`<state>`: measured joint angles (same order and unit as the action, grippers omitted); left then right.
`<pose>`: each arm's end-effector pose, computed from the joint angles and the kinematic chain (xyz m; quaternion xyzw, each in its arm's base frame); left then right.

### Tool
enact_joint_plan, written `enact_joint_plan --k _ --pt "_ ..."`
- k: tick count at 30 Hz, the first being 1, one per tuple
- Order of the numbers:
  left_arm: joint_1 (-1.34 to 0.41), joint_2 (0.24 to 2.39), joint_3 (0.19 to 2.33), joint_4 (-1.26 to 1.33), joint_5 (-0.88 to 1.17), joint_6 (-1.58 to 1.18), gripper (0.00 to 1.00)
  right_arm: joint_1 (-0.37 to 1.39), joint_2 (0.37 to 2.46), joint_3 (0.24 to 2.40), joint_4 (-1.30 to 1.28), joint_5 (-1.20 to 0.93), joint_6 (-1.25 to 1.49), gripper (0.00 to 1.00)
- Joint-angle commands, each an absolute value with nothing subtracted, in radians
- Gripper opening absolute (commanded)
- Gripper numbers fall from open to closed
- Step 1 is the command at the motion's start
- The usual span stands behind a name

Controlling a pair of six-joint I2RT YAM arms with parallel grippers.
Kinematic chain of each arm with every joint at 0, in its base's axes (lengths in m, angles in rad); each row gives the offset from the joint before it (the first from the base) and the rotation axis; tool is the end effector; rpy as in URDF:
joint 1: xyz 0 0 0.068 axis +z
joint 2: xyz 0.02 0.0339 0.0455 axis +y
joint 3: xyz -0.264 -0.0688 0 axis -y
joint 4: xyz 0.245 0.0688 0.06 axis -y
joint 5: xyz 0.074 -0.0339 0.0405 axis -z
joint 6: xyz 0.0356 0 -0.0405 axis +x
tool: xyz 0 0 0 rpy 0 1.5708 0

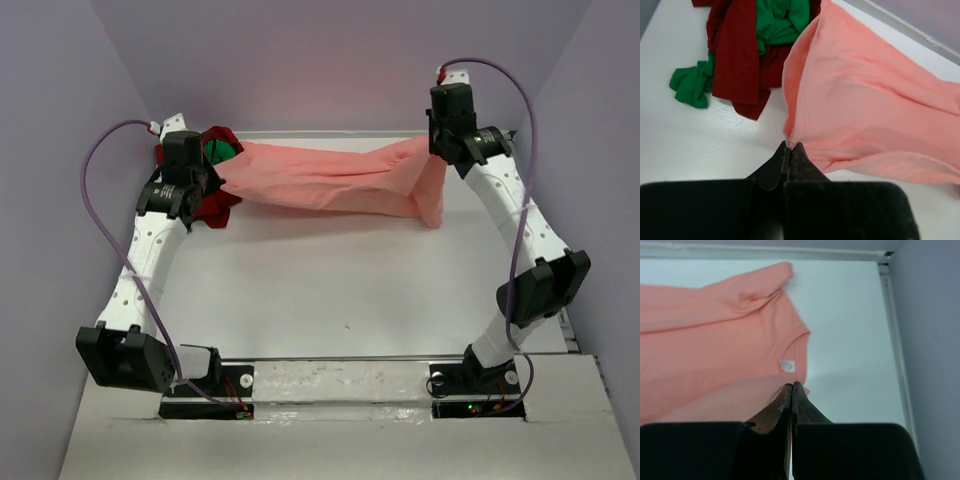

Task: Fold and stack the t-shirts
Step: Flatten the tshirt out

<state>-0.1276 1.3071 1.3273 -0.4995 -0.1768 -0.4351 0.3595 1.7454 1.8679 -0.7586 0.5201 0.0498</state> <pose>0.2901 -0.0309 0.3830 -0.1757 0.8343 -0.0711 0.5177 0.3676 0.1193 0.4007 -0.0186 0.8703 -0.1363 0.4729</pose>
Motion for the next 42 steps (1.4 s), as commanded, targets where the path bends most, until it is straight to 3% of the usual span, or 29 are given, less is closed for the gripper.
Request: enact_joint_plan --k 1,13,22,29,35,42 --pt "-0.129 1.264 1.429 -0.607 -0.232 -0.345 0.0 0.322 1.6 1.923 -0.724 0.621 0.049 0.0" --pt "-0.161 1.189 1.578 -0.621 -0.092 -0.279 0.0 0.313 1.445 2.206 -0.755 0.733 -0.061 0.0" --pt "-0.346 1.1 1.758 -0.618 -0.091 -0.199 0.0 0.373 1.215 2.163 -0.693 0.701 -0.1 0.0" --pt "-0.36 1.065 1.901 -0.669 -0.083 -0.193 0.0 0.399 1.089 2.167 -0.703 0.651 -0.112 0.0" --pt "-0.365 1.035 1.965 -0.66 -0.103 -0.176 0.0 0.399 1.077 2.298 -0.749 0.568 -0.094 0.0" --pt "-0.364 1.169 1.93 -0.6 -0.144 -0.149 0.0 0.399 1.265 2.279 -0.681 0.607 -0.17 0.0"
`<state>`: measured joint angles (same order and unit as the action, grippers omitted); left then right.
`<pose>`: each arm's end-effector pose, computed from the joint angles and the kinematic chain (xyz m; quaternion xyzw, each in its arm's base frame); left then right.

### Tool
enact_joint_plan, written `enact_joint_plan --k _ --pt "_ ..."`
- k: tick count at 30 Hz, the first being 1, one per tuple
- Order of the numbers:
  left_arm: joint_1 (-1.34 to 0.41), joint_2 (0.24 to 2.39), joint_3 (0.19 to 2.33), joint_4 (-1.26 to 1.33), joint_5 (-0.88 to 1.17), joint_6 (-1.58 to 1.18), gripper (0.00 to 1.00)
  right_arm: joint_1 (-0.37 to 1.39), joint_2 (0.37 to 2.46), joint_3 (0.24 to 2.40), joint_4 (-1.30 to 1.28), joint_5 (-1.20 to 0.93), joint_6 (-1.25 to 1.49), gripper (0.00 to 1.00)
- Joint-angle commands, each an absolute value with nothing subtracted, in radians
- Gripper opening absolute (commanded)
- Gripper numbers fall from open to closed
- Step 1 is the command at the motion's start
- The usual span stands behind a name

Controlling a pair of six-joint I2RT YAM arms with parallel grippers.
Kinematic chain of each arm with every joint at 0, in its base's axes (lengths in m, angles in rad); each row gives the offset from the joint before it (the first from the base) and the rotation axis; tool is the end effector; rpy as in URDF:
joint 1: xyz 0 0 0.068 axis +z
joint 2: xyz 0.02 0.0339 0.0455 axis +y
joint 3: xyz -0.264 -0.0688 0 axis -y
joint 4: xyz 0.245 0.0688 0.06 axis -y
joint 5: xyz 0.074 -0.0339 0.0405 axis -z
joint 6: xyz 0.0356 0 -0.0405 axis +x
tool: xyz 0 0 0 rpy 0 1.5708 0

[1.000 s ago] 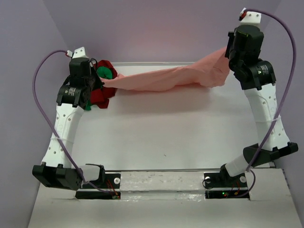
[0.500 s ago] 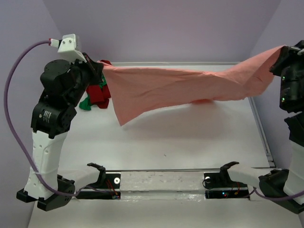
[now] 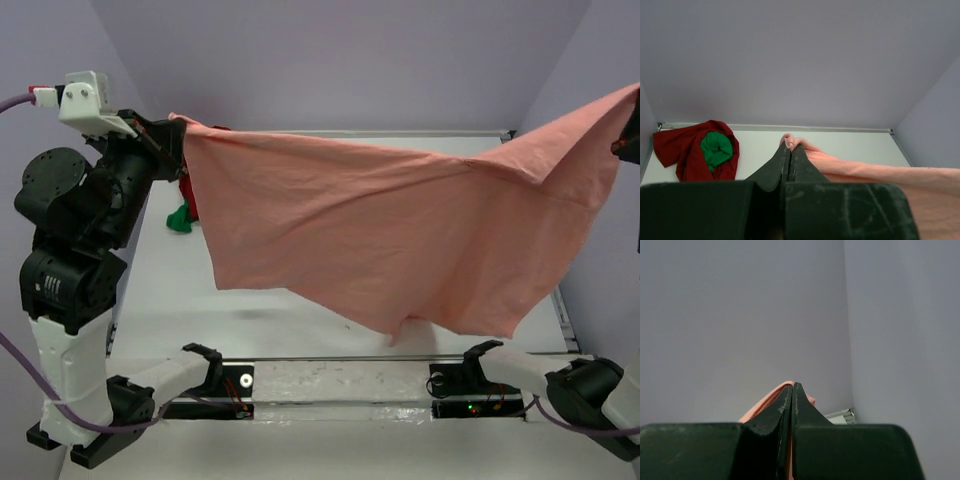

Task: Fold and stack the t-shirts
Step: Flatten the tshirt out

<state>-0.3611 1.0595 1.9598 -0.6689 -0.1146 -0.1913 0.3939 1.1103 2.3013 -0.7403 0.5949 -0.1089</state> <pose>0.0973 -0.0324 0.5981 0.0078 0.6213 -0.1792 0.7627 0.0362 -0.0066 0.6449 0.1142 0.5537 -0.0391 0.8239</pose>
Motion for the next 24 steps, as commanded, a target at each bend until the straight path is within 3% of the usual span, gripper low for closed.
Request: enact_joint_plan --k 1,8,11,14,20,24 --pt "-0.364 1.224 1.933 -0.58 -0.155 -0.15 0.0 0.399 1.346 2.308 -0.681 0.61 -0.172 0.0" --pt "-0.364 1.468 2.148 -0.557 -0.164 -0.138 0.0 0.399 1.688 2.632 -0.596 0.627 -0.313 0.0" --pt "-0.365 1.538 2.284 -0.578 -0.146 -0.135 0.0 0.408 1.715 2.692 -0.58 0.618 -0.353 0.0" --pt "-0.365 1.557 2.436 -0.609 -0.15 -0.117 0.0 0.419 1.655 2.623 -0.528 0.629 -0.391 0.0" --pt "-0.367 1.418 2.33 -0.577 -0.181 -0.107 0.0 0.489 1.422 2.381 -0.387 0.711 -0.495 0.0" --pt "-0.38 1.322 2.215 -0.568 -0.202 -0.11 0.0 0.658 1.28 2.226 -0.18 0.888 -0.713 0.0"
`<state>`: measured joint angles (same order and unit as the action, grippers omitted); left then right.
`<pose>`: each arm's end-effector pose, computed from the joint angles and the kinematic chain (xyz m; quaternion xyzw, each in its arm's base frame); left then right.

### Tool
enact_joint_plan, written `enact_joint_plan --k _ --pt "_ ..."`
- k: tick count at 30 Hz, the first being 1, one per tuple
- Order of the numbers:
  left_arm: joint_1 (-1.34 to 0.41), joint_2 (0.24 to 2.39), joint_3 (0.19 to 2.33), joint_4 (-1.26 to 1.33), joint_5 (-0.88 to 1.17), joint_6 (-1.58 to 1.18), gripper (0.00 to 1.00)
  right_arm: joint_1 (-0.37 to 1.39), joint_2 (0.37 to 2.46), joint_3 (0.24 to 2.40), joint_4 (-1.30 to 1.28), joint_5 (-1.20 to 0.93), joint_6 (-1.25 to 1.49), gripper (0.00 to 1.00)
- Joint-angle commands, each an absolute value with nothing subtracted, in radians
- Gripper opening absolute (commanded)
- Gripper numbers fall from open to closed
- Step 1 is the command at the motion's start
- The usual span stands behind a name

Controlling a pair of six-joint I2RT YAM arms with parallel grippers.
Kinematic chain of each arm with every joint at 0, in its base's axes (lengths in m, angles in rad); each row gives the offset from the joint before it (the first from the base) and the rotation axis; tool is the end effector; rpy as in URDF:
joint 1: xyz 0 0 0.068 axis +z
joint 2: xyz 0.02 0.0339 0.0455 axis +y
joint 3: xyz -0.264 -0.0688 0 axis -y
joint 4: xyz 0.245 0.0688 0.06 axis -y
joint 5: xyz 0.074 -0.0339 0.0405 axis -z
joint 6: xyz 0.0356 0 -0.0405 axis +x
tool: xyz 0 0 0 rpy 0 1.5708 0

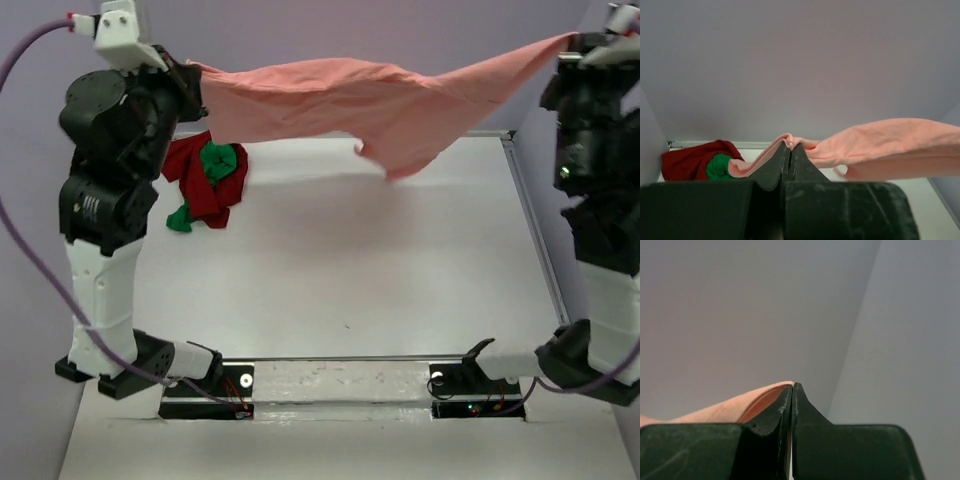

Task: Fold and stack the t-shirts
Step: Flatten the tshirt out

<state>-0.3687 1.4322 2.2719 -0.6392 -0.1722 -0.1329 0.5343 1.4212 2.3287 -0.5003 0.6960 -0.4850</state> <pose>0.1975 -0.0698 0.6191 0.0080 0.6339 -0.1387 0.7608 0.1642 0.0706 0.6447 -0.0033 0.5899 -0.1680 0.7898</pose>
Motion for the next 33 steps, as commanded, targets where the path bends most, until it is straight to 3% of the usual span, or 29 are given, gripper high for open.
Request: enact_joint_plan --k 1,6,14,23,33 --pt "-0.383 1.31 2.207 -0.574 -0.21 -0.11 0.0 0.736 1.255 2.191 -0.132 0.923 -0.76 0.0" --pt "-0.397 1.191 2.097 -0.586 -0.215 -0.127 0.0 0.824 1.106 1.993 0.063 1.018 -0.904 0.0" --pt "-0.399 1.063 1.983 -0.617 -0.204 -0.155 0.0 0.833 1.106 2.009 0.037 1.066 -0.902 0.0" --pt "-0.397 1.101 2.005 -0.638 -0.183 -0.161 0.0 0.894 1.245 2.083 0.242 1.127 -1.123 0.0" --pt "-0.399 1.239 1.939 -0.529 -0.193 -0.153 0.0 0.894 1.368 2.12 0.275 1.068 -1.147 0.0"
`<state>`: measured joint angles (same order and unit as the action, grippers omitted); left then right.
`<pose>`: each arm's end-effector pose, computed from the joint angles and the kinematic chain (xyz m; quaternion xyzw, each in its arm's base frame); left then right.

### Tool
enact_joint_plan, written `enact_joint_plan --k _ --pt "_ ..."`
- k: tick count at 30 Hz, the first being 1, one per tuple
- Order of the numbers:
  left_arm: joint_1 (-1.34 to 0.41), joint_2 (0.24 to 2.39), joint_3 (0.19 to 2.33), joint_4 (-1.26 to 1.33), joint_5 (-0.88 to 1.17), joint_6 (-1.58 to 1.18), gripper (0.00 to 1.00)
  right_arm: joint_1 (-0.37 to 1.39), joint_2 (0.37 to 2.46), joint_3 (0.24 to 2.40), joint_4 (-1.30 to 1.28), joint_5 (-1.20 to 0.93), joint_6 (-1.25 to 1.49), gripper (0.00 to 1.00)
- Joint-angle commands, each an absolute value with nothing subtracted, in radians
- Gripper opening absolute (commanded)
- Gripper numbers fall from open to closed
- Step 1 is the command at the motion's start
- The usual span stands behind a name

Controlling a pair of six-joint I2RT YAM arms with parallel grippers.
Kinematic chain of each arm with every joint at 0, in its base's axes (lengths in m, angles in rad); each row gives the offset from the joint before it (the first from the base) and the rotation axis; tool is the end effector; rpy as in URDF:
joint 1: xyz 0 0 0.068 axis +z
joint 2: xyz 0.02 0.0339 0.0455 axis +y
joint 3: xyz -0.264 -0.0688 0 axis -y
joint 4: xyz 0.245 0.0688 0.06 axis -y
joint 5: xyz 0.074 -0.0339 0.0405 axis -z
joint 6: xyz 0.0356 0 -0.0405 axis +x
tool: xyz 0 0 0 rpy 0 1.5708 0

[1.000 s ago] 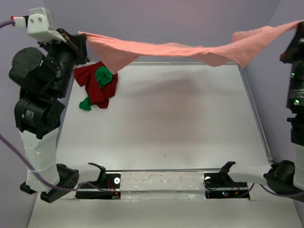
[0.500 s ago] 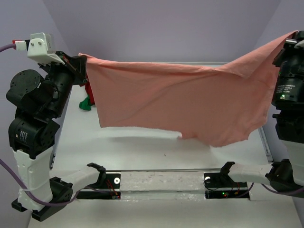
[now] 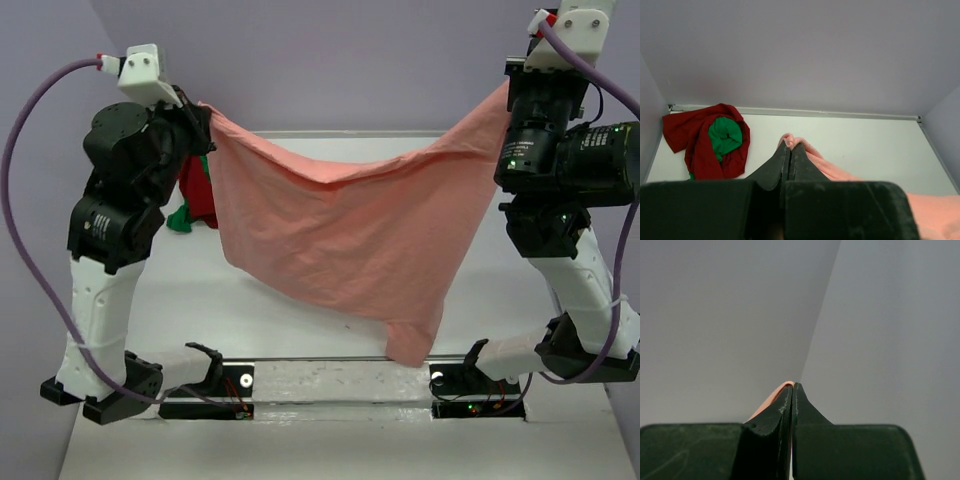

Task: Fold and stack the t-shirts
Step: Flatten the tshirt out

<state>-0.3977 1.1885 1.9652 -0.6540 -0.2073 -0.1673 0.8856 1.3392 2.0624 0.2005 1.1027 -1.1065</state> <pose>0.1524 -0.0561 0.5863 -0.0013 0.6634 -0.1419 0.7347 0.1244 0.1020 0.6494 0.0427 0.5641 -0.2546 0.7843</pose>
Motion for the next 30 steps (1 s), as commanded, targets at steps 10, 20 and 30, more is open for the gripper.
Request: enact_joint_plan --k 10,20,30 --pt "-0.399 1.416 2.12 -0.525 -0.215 -0.118 0.0 0.796 1.422 2.123 0.195 0.96 -0.998 0.0" --pt "-0.394 1.618 2.39 -0.534 -0.215 -0.066 0.0 0.603 1.635 2.368 -0.215 0.723 -0.62 0.0" --pt "-0.52 1.419 2.296 -0.548 -0.299 -0.063 0.0 0.859 1.386 2.208 -0.016 0.919 -0.877 0.0"
